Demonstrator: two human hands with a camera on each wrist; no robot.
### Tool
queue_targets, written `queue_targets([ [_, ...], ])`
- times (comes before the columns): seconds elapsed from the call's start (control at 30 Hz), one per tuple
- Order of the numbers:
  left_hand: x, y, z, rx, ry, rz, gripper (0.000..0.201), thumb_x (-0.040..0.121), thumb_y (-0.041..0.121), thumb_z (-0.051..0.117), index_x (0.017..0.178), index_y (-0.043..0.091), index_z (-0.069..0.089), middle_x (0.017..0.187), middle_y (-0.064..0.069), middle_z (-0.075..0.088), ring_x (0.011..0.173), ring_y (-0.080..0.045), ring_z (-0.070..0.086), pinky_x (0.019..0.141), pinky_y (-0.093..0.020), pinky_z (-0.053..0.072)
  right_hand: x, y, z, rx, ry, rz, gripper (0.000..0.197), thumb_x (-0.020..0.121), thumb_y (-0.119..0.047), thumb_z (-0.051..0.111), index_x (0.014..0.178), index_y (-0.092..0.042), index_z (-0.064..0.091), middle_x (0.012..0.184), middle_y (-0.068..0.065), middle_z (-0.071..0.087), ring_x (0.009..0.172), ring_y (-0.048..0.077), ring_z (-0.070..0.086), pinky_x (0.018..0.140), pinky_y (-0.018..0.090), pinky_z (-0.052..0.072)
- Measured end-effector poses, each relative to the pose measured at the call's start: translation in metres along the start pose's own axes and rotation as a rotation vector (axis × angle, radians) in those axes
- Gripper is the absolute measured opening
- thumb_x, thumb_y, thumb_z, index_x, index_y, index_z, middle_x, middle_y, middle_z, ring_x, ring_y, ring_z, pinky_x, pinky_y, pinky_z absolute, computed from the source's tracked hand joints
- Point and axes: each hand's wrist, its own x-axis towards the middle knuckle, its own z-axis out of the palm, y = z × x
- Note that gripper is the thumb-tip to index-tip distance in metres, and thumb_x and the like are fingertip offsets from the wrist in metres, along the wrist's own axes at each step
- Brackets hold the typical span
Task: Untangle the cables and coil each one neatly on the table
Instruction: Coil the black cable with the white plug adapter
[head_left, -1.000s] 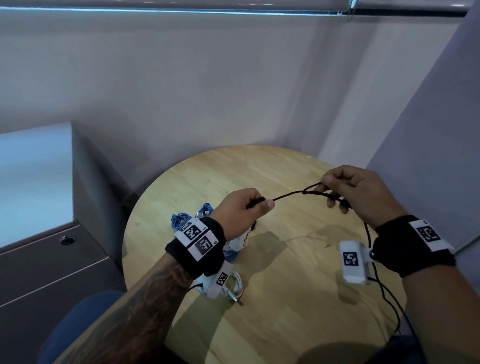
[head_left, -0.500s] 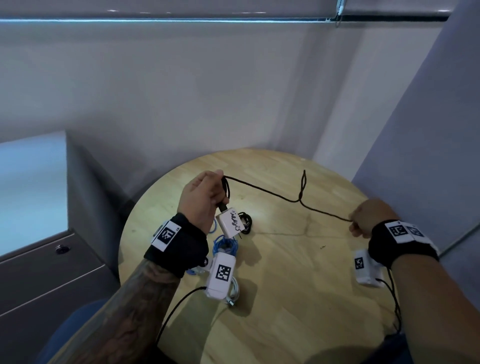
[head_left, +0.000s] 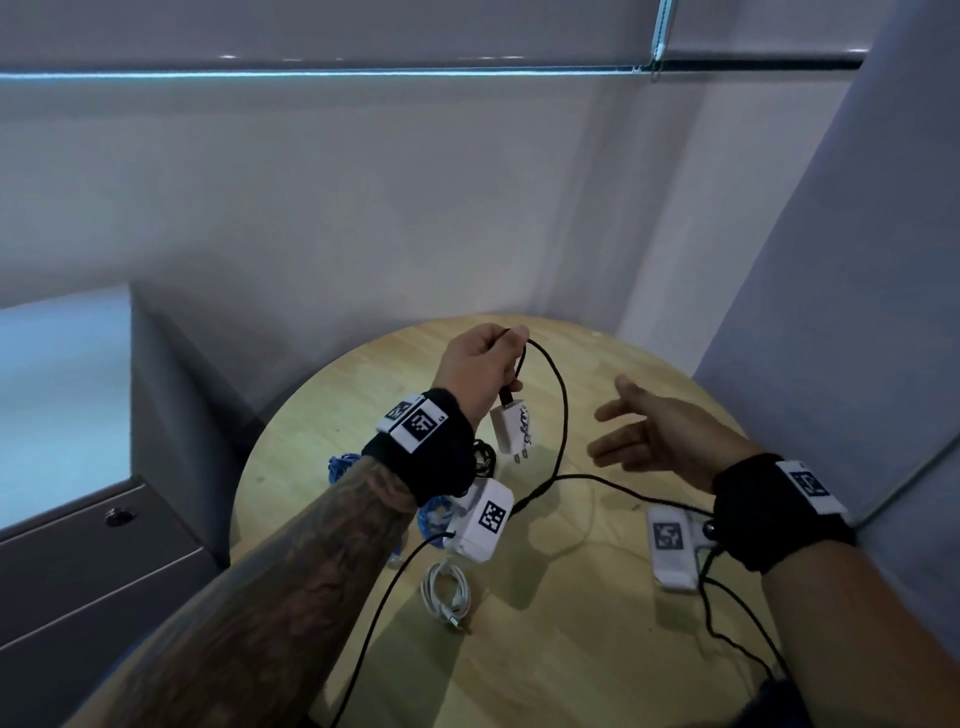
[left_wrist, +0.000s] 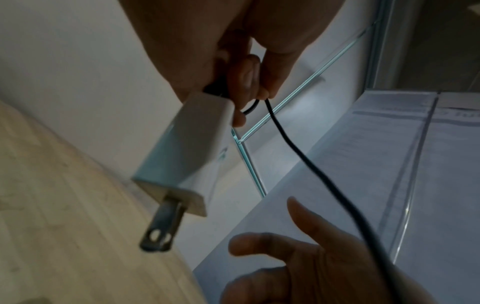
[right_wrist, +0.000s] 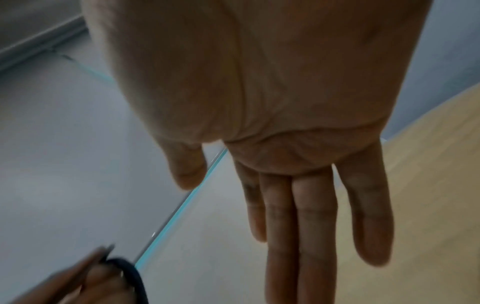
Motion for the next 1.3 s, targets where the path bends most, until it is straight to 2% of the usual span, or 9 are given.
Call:
queue_targets([
  [0.1, 0.0, 0.006, -0.001, 0.032, 0.011, 0.02, 0.029, 0.096, 0.019, 0.059, 0.068, 0.015, 0.051, 0.053, 0.005, 0.034, 0.043, -0.008, 0.031, 0.056, -0.026, 0.046, -0.018, -0.005, 0.01, -0.147, -0.14, -0.058, 0.045, 0.094, -0.049, 0.057, 0.119, -0.013, 0.062, 0.1, 0.014, 0.076, 0.093, 0.03, 0.074, 0.09, 0.045, 0.054],
  [0.23, 0.0, 0.012, -0.011, 0.107, 0.059, 0.025, 0.029, 0.096, 0.024, 0.059, 0.069, 0.015, 0.052, 0.056, 0.003, 0.036, 0.043, -0.008, 0.034, 0.061, -0.03, 0.048, -0.037, -0.02, 0.018, -0.127, -0.322, -0.171, 0.025, 0.095, -0.023, 0.065, 0.117, -0.011, 0.065, 0.095, 0.017, 0.075, 0.068, 0.024, 0.067, 0.069, 0.038, 0.057],
  [0.37, 0.001, 0.019, -0.028, 0.049, 0.117, -0.021, 0.028, 0.096, 0.025, 0.059, 0.071, 0.014, 0.049, 0.055, 0.005, 0.034, 0.044, -0.01, 0.032, 0.06, -0.03, 0.047, -0.03, -0.016, 0.033, -0.308, -0.176, -0.35, 0.016, 0.097, -0.008, 0.056, 0.101, -0.017, 0.068, 0.072, -0.001, 0.062, 0.053, 0.011, 0.039, 0.048, 0.023, 0.035],
  [0.47, -0.001, 0.028, -0.046, -0.18, 0.2, -0.08, 0.029, 0.097, 0.019, 0.056, 0.07, 0.015, 0.046, 0.051, 0.006, 0.034, 0.038, -0.009, 0.031, 0.053, -0.028, 0.041, -0.019, 0.001, 0.032, -0.244, -0.02, -0.393, 0.007, 0.096, -0.02, 0.061, 0.09, -0.02, 0.064, 0.065, -0.009, 0.047, 0.055, 0.012, 0.031, 0.048, 0.025, 0.026],
  [0.57, -0.007, 0.032, -0.07, -0.383, 0.272, -0.128, 0.03, 0.1, 0.018, 0.052, 0.071, 0.018, 0.044, 0.045, 0.009, 0.034, 0.033, -0.005, 0.028, 0.049, -0.023, 0.036, -0.008, 0.019, 0.018, -0.133, 0.161, -0.371, 0.02, 0.098, -0.029, 0.06, 0.085, -0.015, 0.058, 0.056, -0.015, 0.041, 0.055, 0.013, 0.03, 0.052, 0.026, 0.026],
  [0.7, -0.011, 0.036, -0.114, -0.63, 0.356, -0.082, 0.034, 0.102, 0.015, 0.046, 0.069, 0.02, 0.039, 0.043, 0.01, 0.031, 0.033, -0.004, 0.023, 0.044, -0.017, 0.032, 0.005, 0.049, 0.0, -0.372, 0.351, -0.236, 0.032, 0.103, -0.03, 0.05, 0.076, -0.013, 0.052, 0.068, -0.003, 0.045, 0.059, 0.015, 0.039, 0.056, 0.028, 0.028],
  [0.93, -0.023, 0.043, -0.119, -0.595, 0.338, -0.072, 0.032, 0.1, 0.022, 0.051, 0.069, 0.019, 0.042, 0.046, 0.009, 0.031, 0.037, -0.005, 0.024, 0.055, -0.02, 0.031, 0.029, 0.077, 0.005, -0.712, 0.324, -0.06, 0.052, 0.106, -0.038, 0.039, 0.062, -0.014, 0.051, 0.062, 0.006, 0.052, 0.059, 0.024, 0.048, 0.061, 0.032, 0.034],
  [1.13, -0.026, 0.045, -0.104, -0.543, 0.386, -0.062, 0.033, 0.099, 0.022, 0.054, 0.069, 0.015, 0.045, 0.046, 0.008, 0.031, 0.036, -0.006, 0.024, 0.05, -0.021, 0.033, 0.031, 0.09, -0.003, -0.726, 0.319, -0.002, 0.051, 0.105, -0.041, 0.041, 0.065, -0.013, 0.057, 0.07, 0.006, 0.059, 0.065, 0.024, 0.053, 0.069, 0.032, 0.04],
  [1.3, -0.035, 0.046, -0.076, -0.307, 0.115, -0.157, 0.032, 0.098, 0.019, 0.055, 0.068, 0.018, 0.044, 0.046, 0.009, 0.034, 0.038, -0.006, 0.025, 0.045, -0.021, 0.034, 0.026, 0.101, -0.006, -0.919, 0.253, 0.041, 0.038, 0.103, -0.04, 0.048, 0.075, -0.017, 0.061, 0.081, 0.008, 0.064, 0.081, 0.028, 0.062, 0.065, 0.03, 0.043],
])
